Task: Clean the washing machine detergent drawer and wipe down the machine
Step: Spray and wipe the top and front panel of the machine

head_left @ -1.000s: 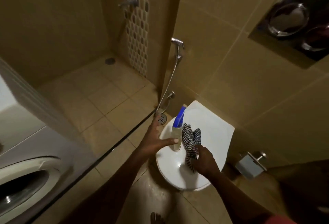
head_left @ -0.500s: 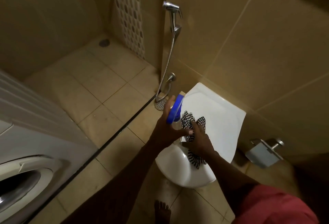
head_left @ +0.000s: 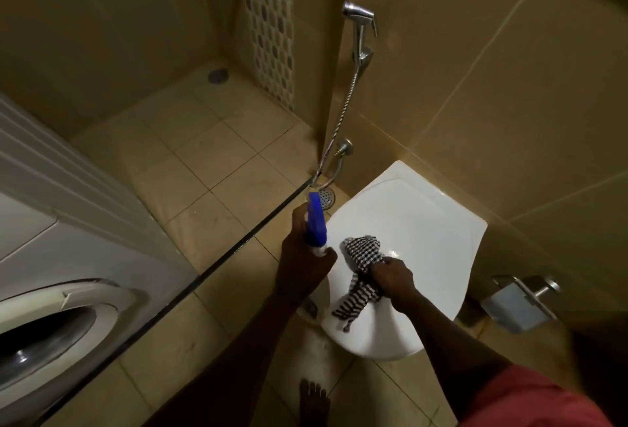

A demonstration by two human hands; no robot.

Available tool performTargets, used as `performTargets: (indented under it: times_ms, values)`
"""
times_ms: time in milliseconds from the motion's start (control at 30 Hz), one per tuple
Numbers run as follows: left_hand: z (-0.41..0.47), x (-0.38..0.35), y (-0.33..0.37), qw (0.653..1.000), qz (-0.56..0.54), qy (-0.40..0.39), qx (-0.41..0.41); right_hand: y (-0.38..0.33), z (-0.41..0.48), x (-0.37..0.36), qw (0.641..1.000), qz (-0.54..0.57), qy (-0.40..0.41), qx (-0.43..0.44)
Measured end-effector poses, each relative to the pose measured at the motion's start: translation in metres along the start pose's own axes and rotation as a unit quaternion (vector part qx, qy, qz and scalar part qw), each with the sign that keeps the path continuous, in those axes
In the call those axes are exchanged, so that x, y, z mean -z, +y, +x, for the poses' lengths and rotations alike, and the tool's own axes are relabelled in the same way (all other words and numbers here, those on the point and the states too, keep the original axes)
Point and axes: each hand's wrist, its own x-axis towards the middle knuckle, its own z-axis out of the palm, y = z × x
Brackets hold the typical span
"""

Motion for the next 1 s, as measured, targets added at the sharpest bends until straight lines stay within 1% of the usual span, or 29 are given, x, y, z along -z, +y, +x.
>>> performTargets:
  times_ms: [67,100,200,233,267,300,367,400,467,533,600,633,700,767,833,933,1000]
  values:
    - [-0.007,0.022,-0.010,1.000,0.002,0.018,0.011,-0.012,-0.011,-0.006,0.994,0.097,-0.051,-0.015]
    - [-0.011,0.034,-0.013,1.000,0.003,0.028,0.013,-0.022,-0.022,-0.010,0.988,0.127,-0.087,-0.013]
    - [-0.027,0.072,-0.020,0.999,0.010,0.052,0.009,-0.050,-0.048,-0.029,0.959,0.211,-0.189,0.006]
    - [-0.033,0.086,-0.021,0.998,0.011,0.062,0.014,-0.060,-0.056,-0.036,0.943,0.252,-0.216,-0.001]
    - [-0.039,0.105,-0.023,0.997,0.007,0.074,0.022,-0.075,-0.067,-0.046,0.920,0.303,-0.248,-0.013]
    - [-0.044,0.122,-0.025,0.996,0.008,0.089,0.029,-0.089,-0.078,-0.056,0.889,0.358,-0.284,-0.020]
    - [-0.057,0.160,-0.028,0.990,0.017,0.133,0.039,-0.119,-0.106,-0.079,0.835,0.416,-0.359,-0.017]
    - [-0.063,0.181,-0.028,0.987,0.015,0.156,0.044,-0.135,-0.122,-0.091,0.820,0.418,-0.391,-0.007]
    - [-0.074,0.219,-0.024,0.978,-0.002,0.203,0.048,-0.164,-0.151,-0.115,0.814,0.389,-0.431,0.028]
    - [-0.086,0.260,-0.017,0.965,-0.034,0.256,0.050,-0.194,-0.184,-0.139,0.823,0.335,-0.456,0.059]
    - [-0.106,0.312,-0.011,0.948,-0.068,0.305,0.060,-0.226,-0.227,-0.170,0.836,0.245,-0.482,0.095]
    - [-0.110,0.322,-0.010,0.943,-0.077,0.315,0.070,-0.235,-0.236,-0.176,0.841,0.218,-0.479,0.125]
    - [-0.132,0.370,-0.015,0.921,-0.100,0.366,0.083,-0.261,-0.272,-0.208,0.853,0.152,-0.462,0.187]
    - [-0.152,0.409,-0.021,0.900,-0.110,0.410,0.102,-0.284,-0.305,-0.234,0.857,0.130,-0.434,0.247]
    - [-0.179,0.453,-0.028,0.873,-0.111,0.458,0.126,-0.305,-0.347,-0.266,0.851,0.136,-0.412,0.295]
    - [-0.222,0.511,-0.041,0.836,-0.115,0.513,0.156,-0.329,-0.400,-0.311,0.823,0.166,-0.439,0.320]
    - [-0.254,0.548,-0.055,0.814,-0.113,0.541,0.178,-0.338,-0.435,-0.345,0.816,0.178,-0.452,0.314]
